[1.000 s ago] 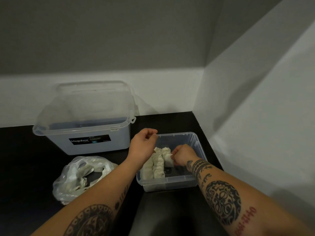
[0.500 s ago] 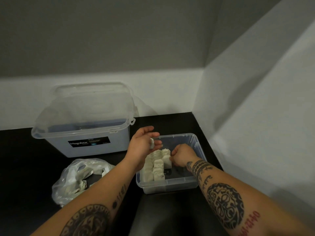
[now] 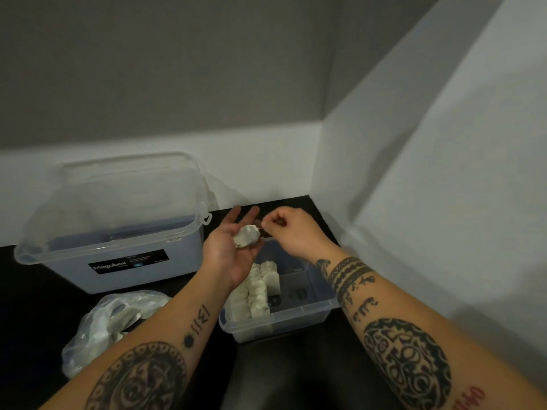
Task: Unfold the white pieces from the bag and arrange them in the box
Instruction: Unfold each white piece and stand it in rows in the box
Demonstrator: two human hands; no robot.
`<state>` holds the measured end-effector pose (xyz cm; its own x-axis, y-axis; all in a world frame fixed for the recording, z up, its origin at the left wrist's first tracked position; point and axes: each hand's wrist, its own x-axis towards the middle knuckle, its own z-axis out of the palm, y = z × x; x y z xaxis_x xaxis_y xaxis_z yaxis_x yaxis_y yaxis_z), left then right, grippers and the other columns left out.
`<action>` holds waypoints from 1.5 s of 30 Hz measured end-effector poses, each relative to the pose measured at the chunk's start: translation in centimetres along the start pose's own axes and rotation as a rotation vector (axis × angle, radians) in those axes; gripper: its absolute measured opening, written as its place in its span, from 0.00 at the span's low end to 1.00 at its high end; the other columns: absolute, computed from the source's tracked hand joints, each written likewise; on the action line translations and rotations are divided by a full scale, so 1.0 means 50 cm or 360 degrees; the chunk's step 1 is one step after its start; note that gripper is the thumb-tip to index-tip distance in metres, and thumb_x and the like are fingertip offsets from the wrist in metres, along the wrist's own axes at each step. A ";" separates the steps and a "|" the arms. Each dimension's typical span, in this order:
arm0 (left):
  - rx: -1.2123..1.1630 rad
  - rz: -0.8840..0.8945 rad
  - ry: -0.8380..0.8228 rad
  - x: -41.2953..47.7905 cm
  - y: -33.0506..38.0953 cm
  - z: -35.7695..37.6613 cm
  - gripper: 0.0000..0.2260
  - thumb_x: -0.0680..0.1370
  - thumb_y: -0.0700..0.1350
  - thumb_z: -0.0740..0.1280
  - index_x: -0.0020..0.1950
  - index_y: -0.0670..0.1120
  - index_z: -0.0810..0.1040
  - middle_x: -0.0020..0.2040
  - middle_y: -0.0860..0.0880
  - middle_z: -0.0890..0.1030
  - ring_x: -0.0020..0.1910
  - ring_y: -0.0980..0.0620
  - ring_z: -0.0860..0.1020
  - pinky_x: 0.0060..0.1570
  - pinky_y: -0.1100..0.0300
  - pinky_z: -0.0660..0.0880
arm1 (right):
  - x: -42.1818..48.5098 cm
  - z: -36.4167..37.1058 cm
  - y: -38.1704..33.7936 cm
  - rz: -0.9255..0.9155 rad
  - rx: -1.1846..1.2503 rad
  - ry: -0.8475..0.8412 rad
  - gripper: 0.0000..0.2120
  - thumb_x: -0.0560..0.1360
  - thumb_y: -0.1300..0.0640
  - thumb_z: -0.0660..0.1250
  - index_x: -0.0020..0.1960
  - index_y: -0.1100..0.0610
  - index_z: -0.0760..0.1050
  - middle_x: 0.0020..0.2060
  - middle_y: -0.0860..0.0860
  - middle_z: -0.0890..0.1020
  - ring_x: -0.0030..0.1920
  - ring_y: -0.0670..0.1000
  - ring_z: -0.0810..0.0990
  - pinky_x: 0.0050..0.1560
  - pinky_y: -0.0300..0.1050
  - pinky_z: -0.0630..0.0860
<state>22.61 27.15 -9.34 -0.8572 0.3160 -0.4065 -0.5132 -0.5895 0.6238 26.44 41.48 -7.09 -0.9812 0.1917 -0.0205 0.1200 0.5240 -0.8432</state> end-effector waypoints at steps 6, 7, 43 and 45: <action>0.0137 0.0016 -0.0117 -0.005 -0.003 0.005 0.22 0.83 0.36 0.51 0.74 0.50 0.70 0.67 0.47 0.81 0.58 0.43 0.82 0.62 0.44 0.77 | -0.021 0.027 0.001 0.0406 0.0563 -0.0144 0.10 0.79 0.54 0.70 0.59 0.56 0.80 0.48 0.52 0.85 0.40 0.45 0.81 0.33 0.37 0.76; 0.0219 0.0017 -0.0135 -0.004 -0.003 0.002 0.23 0.82 0.36 0.51 0.74 0.50 0.71 0.68 0.47 0.80 0.62 0.42 0.80 0.61 0.45 0.77 | -0.023 0.027 0.002 0.0447 0.0682 -0.0123 0.10 0.79 0.56 0.70 0.59 0.56 0.80 0.48 0.52 0.85 0.39 0.45 0.80 0.32 0.37 0.76; 0.1649 0.0578 -0.0076 -0.001 -0.022 -0.039 0.06 0.81 0.44 0.70 0.56 0.52 0.85 0.47 0.52 0.86 0.45 0.57 0.83 0.41 0.62 0.80 | -0.010 -0.009 0.055 -0.0035 -0.0073 -0.0016 0.01 0.77 0.53 0.73 0.48 0.49 0.83 0.41 0.44 0.84 0.43 0.42 0.82 0.44 0.35 0.76; 0.1801 0.0773 0.0051 0.004 -0.020 -0.048 0.10 0.81 0.44 0.69 0.61 0.52 0.83 0.52 0.56 0.84 0.51 0.59 0.81 0.53 0.59 0.81 | -0.011 -0.008 0.064 0.0027 -0.0147 -0.0074 0.01 0.77 0.53 0.72 0.48 0.50 0.82 0.42 0.45 0.84 0.44 0.43 0.82 0.47 0.38 0.79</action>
<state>23.05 26.01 -11.64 -0.9762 0.2159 0.0226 0.0969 0.3402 0.9354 27.40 43.41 -9.54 -0.9846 0.1638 -0.0611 0.1481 0.5958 -0.7894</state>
